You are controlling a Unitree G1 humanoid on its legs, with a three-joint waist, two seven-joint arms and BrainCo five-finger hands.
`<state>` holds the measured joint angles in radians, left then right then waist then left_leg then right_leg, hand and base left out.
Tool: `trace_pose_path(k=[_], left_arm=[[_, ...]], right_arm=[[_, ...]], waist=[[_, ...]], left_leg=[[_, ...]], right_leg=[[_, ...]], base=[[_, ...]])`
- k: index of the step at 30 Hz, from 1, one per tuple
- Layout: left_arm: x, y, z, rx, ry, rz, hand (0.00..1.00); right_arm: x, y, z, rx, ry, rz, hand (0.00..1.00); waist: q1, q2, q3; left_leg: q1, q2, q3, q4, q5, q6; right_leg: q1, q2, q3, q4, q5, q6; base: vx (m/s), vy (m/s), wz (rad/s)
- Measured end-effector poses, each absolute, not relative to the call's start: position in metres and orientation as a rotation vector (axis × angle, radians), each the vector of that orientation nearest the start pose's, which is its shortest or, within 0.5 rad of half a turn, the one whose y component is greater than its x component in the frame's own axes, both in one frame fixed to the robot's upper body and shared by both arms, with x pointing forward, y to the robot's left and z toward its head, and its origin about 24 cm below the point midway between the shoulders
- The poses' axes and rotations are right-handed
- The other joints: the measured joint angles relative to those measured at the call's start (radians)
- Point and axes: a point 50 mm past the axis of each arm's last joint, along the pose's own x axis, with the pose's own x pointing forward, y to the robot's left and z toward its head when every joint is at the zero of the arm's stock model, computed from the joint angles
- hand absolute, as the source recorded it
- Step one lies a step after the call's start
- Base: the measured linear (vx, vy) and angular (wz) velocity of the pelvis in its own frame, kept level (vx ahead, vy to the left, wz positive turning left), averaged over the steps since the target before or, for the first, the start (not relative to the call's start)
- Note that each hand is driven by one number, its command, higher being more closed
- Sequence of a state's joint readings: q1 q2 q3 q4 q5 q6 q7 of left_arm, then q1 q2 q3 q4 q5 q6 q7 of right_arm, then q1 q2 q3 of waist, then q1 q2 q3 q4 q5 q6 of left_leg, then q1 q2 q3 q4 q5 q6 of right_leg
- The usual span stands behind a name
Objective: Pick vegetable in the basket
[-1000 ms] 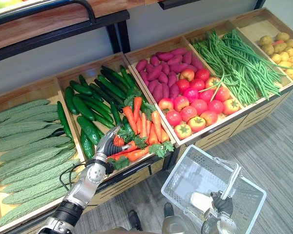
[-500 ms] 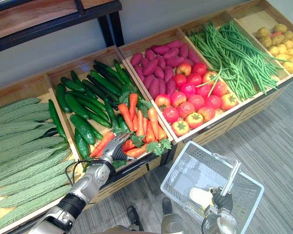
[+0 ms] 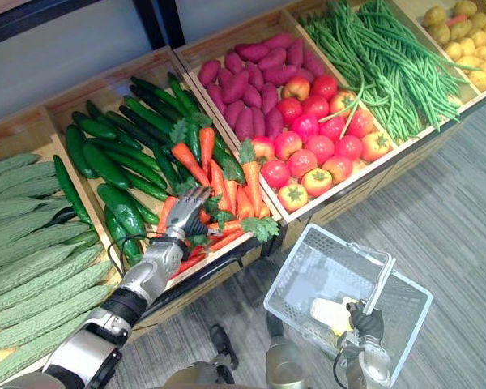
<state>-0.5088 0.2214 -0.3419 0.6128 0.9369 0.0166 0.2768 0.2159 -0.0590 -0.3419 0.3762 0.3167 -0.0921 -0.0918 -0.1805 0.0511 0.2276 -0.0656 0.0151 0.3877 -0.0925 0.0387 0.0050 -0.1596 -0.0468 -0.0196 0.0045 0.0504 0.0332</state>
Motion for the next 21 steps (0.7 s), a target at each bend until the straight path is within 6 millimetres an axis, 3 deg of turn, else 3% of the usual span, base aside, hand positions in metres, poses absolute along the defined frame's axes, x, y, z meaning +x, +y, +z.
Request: trace_pose_path(k=[9, 21], left_arm=[[0.348, 0.122, 0.063, 1.385, -0.229, -0.068, 0.0], [0.349, 0.122, 0.073, 1.36, -0.258, -0.034, 0.0]], right_arm=[[0.158, -0.26, -0.064, 0.247, 0.394, -0.588, 1.0], [0.162, -0.261, -0.061, 0.244, 0.38, -0.58, 1.0]], waist=[[0.001, 0.001, 0.038], [0.003, 0.01, 0.067]], left_leg=[[-0.014, 0.0, 0.005, 0.004, 0.0, 0.0], [-0.013, 0.0, 0.005, 0.003, 0.0, 0.0]], right_leg=[[-0.02, 0.0, 0.007, 0.013, -0.001, 0.0], [-0.02, 0.0, 0.007, 0.015, -0.001, 0.0]], base=[[0.0, -0.006, -0.01], [0.0, -0.019, 0.0]])
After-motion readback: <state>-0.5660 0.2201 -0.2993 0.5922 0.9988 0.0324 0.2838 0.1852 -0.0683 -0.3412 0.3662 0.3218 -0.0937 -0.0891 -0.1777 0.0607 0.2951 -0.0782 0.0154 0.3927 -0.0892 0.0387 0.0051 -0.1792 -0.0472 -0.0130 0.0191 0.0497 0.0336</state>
